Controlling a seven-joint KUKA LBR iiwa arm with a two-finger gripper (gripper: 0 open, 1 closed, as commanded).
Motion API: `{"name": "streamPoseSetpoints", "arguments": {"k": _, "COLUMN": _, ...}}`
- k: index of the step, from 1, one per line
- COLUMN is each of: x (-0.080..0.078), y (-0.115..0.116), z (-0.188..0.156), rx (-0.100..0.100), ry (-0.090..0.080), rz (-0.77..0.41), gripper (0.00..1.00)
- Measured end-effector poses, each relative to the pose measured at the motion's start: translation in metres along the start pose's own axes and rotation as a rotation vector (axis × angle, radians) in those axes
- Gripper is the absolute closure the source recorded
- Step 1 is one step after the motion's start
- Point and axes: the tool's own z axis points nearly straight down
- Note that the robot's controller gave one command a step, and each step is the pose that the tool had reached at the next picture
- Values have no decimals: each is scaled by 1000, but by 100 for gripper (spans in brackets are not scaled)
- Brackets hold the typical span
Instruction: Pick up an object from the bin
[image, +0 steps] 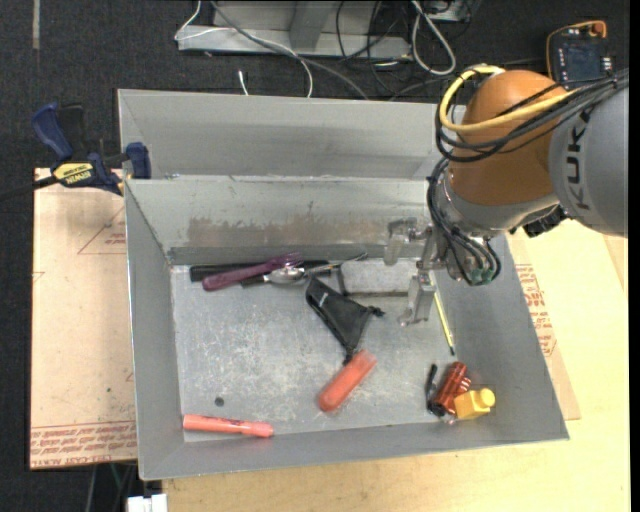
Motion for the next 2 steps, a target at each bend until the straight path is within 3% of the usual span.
{"name": "streamPoseSetpoints", "arguments": {"k": 1, "x": -2, "y": 0, "z": -4, "rx": 1, "ry": -9, "rz": -1, "gripper": 0}}
{"name": "streamPoseSetpoints", "arguments": {"k": 2, "x": -61, "y": -39, "z": 140, "rx": -2, "ry": -9, "rz": 57, "gripper": 0}}
